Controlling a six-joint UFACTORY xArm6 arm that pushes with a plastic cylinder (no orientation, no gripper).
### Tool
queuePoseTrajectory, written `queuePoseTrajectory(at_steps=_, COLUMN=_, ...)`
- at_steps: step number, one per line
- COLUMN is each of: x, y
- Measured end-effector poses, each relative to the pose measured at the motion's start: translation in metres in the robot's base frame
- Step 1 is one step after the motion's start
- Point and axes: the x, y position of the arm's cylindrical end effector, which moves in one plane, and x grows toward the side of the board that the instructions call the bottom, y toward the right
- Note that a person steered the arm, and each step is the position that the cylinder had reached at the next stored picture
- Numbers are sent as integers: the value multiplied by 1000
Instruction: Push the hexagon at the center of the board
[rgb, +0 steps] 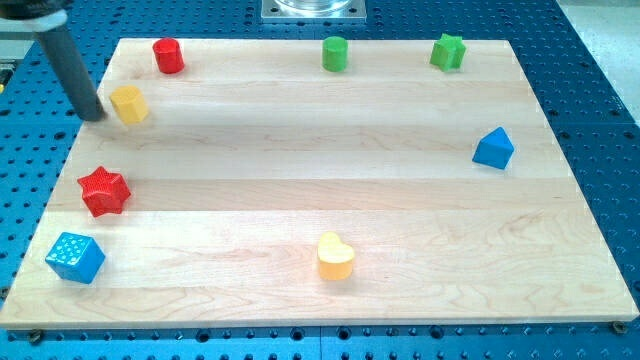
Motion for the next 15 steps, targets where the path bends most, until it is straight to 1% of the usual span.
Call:
queuePoseTrajectory(at_steps=1, x=-8, y=45)
queuePoseTrajectory(at_steps=2, x=32, y=133)
queuePoseTrajectory(at_steps=3, x=87, y=165)
queuePoseTrajectory(at_steps=4, x=141, y=133)
queuePoseTrajectory(at_steps=5, x=167, y=123)
queuePoseTrajectory(at_steps=6, x=182, y=105)
queuePoseTrajectory(at_steps=7, x=153, y=96)
queuePoseTrajectory(at_steps=8, x=113, y=95)
queuePoseTrajectory(at_steps=9, x=128, y=96)
queuePoseTrajectory(at_steps=10, x=184, y=115)
queuePoseTrajectory(at_steps=11, x=202, y=133)
queuePoseTrajectory(at_steps=13, x=76, y=139)
queuePoseTrajectory(at_steps=14, x=63, y=191)
queuePoseTrajectory(at_steps=15, x=84, y=267)
